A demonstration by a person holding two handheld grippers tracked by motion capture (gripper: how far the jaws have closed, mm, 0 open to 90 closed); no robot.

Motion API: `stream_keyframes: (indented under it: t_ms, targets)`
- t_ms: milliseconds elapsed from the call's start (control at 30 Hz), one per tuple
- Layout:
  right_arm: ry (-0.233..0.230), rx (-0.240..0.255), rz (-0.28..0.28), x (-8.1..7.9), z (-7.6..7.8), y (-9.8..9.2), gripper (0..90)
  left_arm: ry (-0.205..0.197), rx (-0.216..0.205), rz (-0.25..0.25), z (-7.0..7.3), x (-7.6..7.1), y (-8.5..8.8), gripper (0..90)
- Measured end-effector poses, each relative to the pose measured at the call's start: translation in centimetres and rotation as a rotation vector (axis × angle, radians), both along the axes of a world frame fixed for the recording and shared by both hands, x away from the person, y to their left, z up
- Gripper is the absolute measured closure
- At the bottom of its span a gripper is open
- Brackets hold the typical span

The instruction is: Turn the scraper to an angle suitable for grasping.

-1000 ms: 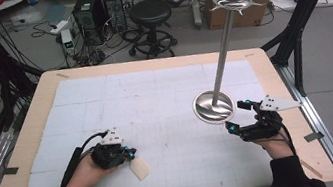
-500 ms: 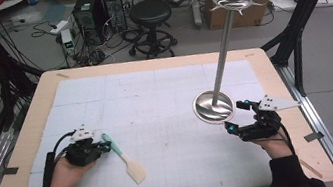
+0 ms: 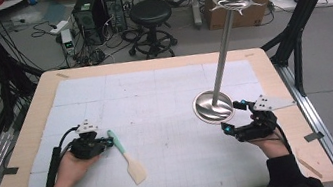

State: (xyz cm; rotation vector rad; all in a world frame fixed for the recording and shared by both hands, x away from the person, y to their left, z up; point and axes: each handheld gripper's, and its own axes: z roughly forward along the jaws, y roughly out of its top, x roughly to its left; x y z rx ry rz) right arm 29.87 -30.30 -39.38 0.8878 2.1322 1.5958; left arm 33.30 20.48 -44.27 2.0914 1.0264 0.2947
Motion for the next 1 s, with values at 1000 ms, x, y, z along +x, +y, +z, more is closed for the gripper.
stream_keyframes:
  t_ms: [1000]
  targets:
    - [-0.01,0.017,0.006,0.1,0.0,-0.4,5.6,-0.102,0.128,-0.23,0.9,-0.8,-11.0,90.0]
